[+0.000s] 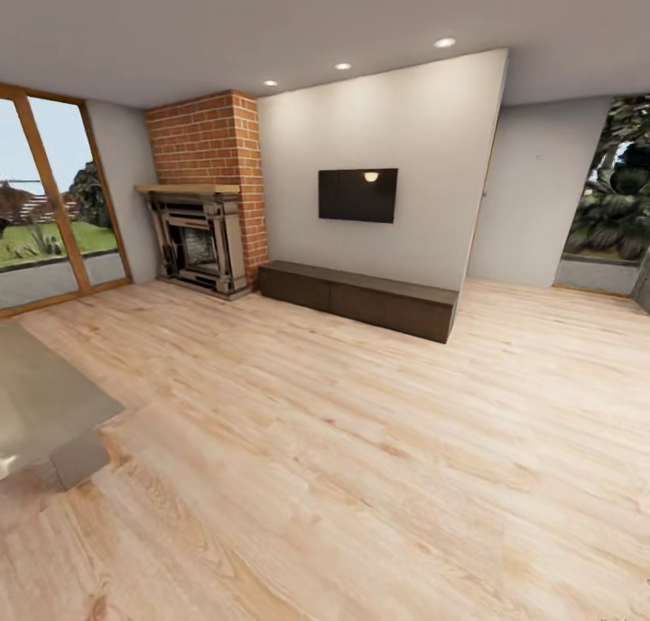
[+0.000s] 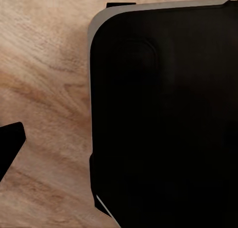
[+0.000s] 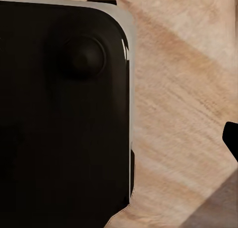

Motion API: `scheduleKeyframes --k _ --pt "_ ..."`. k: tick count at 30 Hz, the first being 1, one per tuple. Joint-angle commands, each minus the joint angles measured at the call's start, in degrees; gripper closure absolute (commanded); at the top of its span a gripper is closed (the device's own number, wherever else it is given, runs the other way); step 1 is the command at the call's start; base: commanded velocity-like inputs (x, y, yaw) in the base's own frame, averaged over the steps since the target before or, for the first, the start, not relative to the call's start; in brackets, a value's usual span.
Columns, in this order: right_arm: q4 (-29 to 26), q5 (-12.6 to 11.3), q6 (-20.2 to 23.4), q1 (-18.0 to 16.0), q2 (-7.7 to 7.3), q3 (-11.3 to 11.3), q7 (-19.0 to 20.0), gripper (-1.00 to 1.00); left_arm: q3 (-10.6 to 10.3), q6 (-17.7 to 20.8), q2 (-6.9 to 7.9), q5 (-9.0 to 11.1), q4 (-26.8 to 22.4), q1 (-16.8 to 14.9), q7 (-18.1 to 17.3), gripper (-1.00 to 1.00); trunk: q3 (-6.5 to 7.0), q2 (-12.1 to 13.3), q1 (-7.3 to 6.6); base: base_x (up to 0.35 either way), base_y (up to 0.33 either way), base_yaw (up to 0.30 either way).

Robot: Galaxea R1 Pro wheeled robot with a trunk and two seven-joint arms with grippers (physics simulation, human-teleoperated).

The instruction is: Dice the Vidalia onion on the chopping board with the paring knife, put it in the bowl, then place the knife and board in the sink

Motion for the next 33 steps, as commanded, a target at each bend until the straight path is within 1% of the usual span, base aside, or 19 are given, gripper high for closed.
scheduleKeyframes --k 1,33 --pt "0.05 -0.04 -0.24 -0.02 -0.01 -0.01 0.04 -1.0 -0.01 -0.07 0.01 0.04 -0.11 0.05 0.0 -1.0 -0.03 -0.01 0.04 0.339 0.0 -0.3" --pt "0.05 -0.04 -0.24 -0.02 -0.01 -0.01 0.08 -1.0 -0.05 -0.07 0.01 0.03 -0.02 0.05 0.0 -1.0 -0.03 -0.01 0.04 0.34 0.0 -0.3"
